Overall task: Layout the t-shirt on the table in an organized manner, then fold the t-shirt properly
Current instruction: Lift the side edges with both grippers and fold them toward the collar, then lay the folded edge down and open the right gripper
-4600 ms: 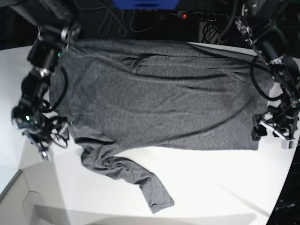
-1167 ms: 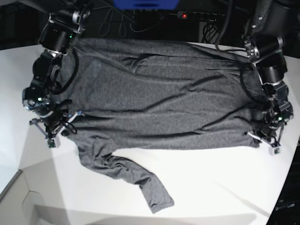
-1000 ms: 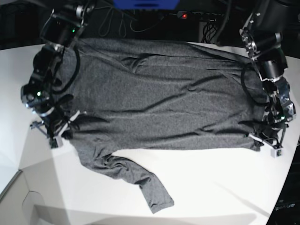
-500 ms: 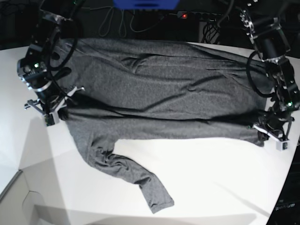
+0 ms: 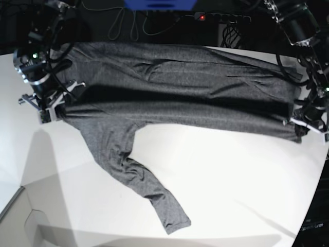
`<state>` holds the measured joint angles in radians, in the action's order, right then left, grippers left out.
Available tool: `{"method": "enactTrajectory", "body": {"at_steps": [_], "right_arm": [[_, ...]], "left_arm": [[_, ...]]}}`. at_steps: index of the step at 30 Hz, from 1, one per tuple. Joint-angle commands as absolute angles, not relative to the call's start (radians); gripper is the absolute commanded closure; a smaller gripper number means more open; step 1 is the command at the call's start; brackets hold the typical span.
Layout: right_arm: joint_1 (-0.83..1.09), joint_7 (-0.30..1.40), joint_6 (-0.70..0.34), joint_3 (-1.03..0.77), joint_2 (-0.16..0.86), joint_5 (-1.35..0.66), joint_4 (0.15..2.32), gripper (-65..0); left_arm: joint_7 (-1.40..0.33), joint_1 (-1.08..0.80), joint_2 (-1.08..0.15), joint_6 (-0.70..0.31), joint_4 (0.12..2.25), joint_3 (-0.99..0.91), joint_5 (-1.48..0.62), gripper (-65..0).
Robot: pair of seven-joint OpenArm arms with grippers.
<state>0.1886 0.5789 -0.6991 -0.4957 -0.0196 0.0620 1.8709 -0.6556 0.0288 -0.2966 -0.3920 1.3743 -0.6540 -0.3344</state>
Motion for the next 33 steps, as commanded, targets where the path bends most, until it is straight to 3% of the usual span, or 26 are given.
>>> {"method": "enactTrajectory", "body": {"at_steps": [1, 10, 18, 33], "right_arm": [[0.191, 0.553, -0.698, -0.495, -0.015, 0.047, 1.896, 0.0], [0.297, 0.552, -0.698, -0.501, -0.015, 0.047, 1.913, 0.0], [0.407, 0.406, -0.698, -0.493, -0.016, 0.047, 1.913, 0.0], [0.516, 0.361, -0.698, -0.496, -0.022, 0.047, 1.937, 0.0]], "left_arm": [[-0.628, 0.041, -0.317, -0.392, 1.392, -0.665, -0.363, 0.0], [-0.628, -0.044, -0.318, -0.392, 1.400, -0.708, -0.440, 0.0], [-0.628, -0.128, -0.315, -0.392, 1.506, -0.723, -0.449, 0.0], [-0.628, -0.211, -0.315, -0.392, 1.515, -0.725, -0.449, 0.0]]}}
